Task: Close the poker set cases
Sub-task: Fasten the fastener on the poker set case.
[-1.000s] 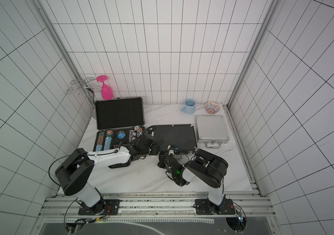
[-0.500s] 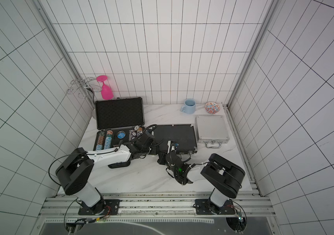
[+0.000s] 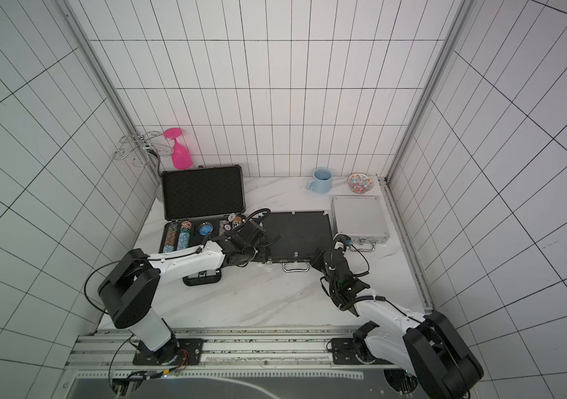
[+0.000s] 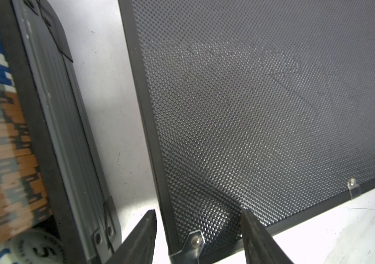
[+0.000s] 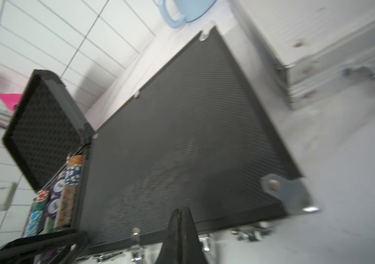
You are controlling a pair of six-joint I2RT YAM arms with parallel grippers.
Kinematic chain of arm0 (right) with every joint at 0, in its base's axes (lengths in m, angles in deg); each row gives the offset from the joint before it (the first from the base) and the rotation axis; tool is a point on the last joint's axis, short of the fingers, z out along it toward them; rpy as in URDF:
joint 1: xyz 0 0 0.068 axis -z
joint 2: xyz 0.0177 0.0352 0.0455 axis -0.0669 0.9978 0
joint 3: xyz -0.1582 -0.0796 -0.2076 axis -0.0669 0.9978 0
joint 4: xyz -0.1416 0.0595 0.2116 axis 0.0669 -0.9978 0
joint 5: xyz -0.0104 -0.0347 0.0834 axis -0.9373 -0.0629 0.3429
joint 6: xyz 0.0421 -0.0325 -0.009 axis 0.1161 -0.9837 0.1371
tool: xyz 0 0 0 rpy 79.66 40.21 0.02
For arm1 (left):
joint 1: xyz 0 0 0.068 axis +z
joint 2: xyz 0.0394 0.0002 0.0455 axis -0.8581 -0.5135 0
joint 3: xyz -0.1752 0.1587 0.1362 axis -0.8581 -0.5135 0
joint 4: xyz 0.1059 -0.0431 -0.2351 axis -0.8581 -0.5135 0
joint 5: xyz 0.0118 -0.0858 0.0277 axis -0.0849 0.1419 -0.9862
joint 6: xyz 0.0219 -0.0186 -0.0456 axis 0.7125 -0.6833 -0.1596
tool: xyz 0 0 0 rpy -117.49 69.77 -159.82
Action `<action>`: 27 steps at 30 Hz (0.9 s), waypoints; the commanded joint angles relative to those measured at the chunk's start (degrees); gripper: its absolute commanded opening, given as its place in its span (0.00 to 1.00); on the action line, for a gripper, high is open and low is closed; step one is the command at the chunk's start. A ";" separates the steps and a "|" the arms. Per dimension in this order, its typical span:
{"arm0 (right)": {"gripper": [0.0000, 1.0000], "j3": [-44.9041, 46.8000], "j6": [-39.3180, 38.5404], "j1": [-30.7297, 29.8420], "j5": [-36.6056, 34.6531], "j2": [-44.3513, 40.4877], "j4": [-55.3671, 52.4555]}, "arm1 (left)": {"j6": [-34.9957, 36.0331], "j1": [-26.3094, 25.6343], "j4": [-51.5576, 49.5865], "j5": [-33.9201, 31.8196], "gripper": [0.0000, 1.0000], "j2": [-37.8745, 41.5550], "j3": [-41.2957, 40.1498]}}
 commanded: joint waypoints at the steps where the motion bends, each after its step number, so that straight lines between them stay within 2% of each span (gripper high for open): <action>1: 0.04 4.52 -0.77 3.74 3.99 -2.10 -5.20 | 2.08 -1.00 -15.29 3.37 0.59 -6.07 -4.73; 10: 0.04 8.57 -0.50 7.32 8.64 -1.79 -4.69 | 1.94 -1.11 -15.91 3.10 0.59 -6.78 -3.85; 19: 0.04 10.08 -1.08 13.04 19.06 5.88 6.01 | 2.05 -1.44 -16.15 2.97 0.59 -6.96 -3.76; 27: 0.04 9.75 0.72 13.30 19.22 10.25 11.47 | 2.18 -1.43 -16.17 2.83 0.59 -6.87 -4.20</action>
